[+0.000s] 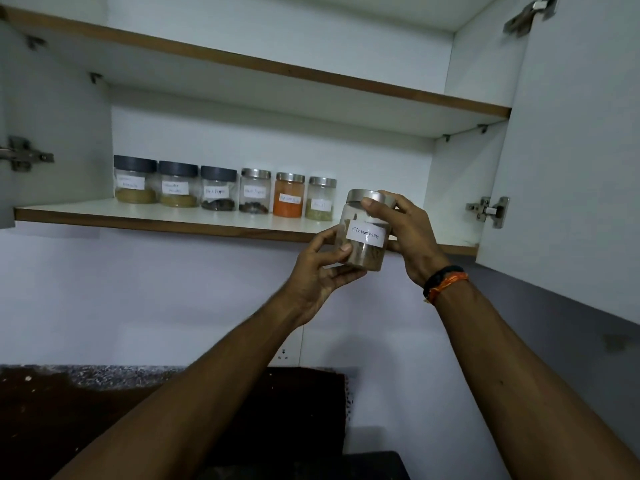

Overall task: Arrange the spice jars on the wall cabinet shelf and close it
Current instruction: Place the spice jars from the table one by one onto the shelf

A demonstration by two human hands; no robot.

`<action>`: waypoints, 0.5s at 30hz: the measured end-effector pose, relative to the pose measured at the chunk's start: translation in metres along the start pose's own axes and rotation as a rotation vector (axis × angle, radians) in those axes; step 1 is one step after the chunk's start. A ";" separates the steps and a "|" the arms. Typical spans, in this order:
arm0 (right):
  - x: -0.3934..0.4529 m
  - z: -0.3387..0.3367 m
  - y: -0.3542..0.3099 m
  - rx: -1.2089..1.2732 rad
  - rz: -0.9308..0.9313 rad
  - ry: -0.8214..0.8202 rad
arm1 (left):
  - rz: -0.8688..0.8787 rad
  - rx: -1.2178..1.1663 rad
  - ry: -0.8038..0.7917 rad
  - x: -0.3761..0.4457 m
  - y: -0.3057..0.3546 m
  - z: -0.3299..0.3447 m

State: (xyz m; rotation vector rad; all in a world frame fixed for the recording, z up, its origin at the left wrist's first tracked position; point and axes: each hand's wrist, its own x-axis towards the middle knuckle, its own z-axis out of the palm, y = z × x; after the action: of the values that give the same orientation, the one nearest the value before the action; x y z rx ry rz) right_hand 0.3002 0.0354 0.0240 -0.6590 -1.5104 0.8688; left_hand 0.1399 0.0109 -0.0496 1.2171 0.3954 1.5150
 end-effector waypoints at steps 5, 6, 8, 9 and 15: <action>0.022 -0.007 -0.003 -0.067 -0.058 0.063 | 0.040 0.341 0.021 0.024 0.019 0.001; 0.028 -0.008 -0.002 -0.082 -0.069 0.075 | 0.070 0.447 0.051 0.031 0.023 0.001; 0.039 -0.011 -0.001 -0.124 -0.106 0.102 | 0.148 0.704 0.082 0.044 0.031 0.000; 0.046 -0.012 0.000 -0.145 -0.124 0.119 | 0.196 0.893 0.081 0.051 0.036 -0.004; 0.085 -0.023 0.008 -0.175 -0.145 0.243 | 0.054 1.868 -0.233 0.091 0.054 -0.033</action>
State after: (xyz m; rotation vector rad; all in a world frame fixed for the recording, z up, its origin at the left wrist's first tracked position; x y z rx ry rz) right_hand 0.3112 0.1121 0.0656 -0.7445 -1.4029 0.5302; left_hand 0.0949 0.0832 0.0220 2.6948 1.8128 0.6789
